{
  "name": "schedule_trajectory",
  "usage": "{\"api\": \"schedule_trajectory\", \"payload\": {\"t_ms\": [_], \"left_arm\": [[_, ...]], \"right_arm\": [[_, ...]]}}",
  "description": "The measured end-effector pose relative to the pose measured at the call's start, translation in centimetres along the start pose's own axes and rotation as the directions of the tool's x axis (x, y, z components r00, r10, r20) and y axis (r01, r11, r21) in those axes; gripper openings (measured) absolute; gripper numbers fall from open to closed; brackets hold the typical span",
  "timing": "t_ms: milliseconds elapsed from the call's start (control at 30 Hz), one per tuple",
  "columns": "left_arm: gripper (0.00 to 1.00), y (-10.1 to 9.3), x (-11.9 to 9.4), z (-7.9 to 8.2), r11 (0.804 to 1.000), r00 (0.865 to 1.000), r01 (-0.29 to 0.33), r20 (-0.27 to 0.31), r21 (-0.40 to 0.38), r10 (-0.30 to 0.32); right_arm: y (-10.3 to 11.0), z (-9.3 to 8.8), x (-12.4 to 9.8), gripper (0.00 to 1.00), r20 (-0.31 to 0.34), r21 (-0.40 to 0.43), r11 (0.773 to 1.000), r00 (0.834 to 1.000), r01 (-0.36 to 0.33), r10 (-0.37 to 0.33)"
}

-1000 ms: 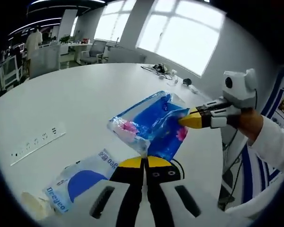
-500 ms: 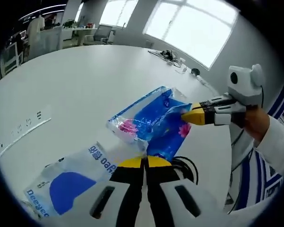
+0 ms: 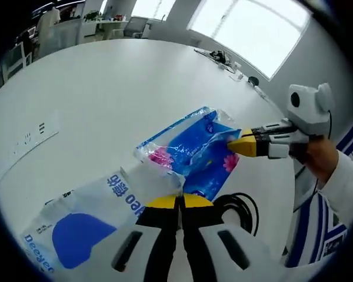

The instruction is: Arrange the tabletop items into an orderly group along one side of the table until the central work area is clear of visible clutter.

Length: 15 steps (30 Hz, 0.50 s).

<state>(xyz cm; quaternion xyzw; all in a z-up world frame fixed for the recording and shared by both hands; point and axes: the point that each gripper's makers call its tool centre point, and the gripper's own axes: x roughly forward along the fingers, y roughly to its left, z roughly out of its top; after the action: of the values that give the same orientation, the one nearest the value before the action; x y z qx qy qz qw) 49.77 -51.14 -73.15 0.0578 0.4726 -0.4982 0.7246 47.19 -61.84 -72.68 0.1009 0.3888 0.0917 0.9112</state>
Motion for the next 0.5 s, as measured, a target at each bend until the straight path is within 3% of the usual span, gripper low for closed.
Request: {"api": "schedule_trajectory", "payload": {"t_ms": [233,500], "left_arm": [[0.00,0.5,0.2,-0.8,0.999,1.000,-0.012,-0.026,-0.043,0.011],[0.00,0.7,0.3,-0.6,0.997,1.000,-0.012,-0.018,-0.075,0.011]], "right_arm": [[-0.1,-0.8,1.5,0.00,-0.019,0.041,0.999,0.999,-0.029,0.030],[-0.4,-1.3,2.3,0.00,-0.025,0.081,0.996,0.999,-0.036,0.038]]}}
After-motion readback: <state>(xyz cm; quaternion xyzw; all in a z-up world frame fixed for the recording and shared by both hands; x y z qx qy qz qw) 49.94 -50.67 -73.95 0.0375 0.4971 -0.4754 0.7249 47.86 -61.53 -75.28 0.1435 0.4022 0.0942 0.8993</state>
